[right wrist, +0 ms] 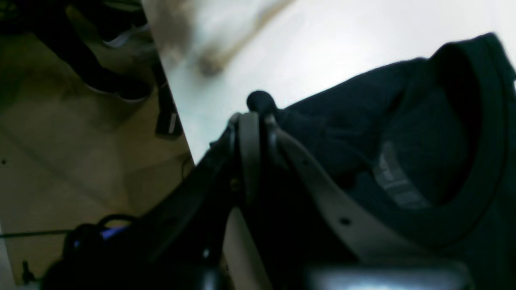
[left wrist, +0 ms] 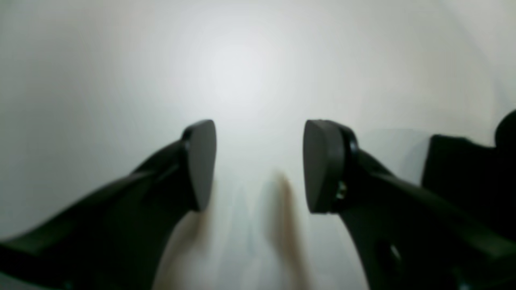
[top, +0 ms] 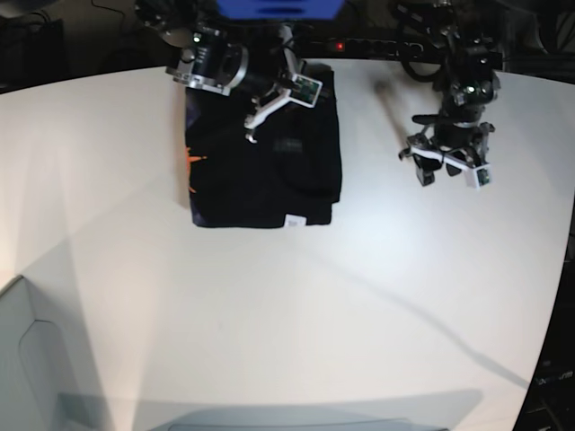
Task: Fold the T-shirt properly
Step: 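Grasp the edges of the folded bundle with both grippers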
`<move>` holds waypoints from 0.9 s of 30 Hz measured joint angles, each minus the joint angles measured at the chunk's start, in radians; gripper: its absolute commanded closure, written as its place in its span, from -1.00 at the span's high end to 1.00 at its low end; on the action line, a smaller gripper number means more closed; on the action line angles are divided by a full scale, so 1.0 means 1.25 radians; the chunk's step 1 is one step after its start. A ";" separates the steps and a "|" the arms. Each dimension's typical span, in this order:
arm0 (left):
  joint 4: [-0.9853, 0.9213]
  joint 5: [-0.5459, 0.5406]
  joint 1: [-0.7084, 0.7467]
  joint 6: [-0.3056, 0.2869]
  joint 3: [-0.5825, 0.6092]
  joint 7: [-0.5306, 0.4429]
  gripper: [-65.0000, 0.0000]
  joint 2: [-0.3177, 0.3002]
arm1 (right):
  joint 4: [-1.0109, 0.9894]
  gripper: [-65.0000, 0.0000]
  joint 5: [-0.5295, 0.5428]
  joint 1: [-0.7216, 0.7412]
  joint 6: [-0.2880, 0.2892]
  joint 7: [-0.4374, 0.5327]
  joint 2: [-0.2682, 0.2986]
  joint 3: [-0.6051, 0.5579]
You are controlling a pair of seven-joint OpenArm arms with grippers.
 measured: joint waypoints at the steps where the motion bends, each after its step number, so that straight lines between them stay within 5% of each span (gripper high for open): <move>1: 0.000 -0.001 0.000 0.000 0.000 0.000 0.04 0.002 | -0.007 -1.00 0.001 0.000 0.000 0.001 0.000 0.000; 7: -0.002 0.000 0.003 0.000 0.000 0.003 0.04 0.003 | -0.071 -0.98 0.001 0.014 -0.006 0.001 -0.003 -0.003; 16: -0.002 0.001 0.019 0.001 0.024 0.000 0.04 0.011 | -0.085 -0.52 0.002 0.035 -0.005 -0.007 0.001 -0.004; 20: -0.013 -0.001 0.023 0.004 0.134 0.000 0.03 0.033 | -0.086 -0.59 0.003 0.050 -0.005 -0.007 0.001 -0.003; 27: -0.114 -0.004 -0.016 -0.003 0.228 -0.054 0.00 0.037 | -0.087 -1.00 0.003 0.062 -0.005 -0.008 0.004 0.018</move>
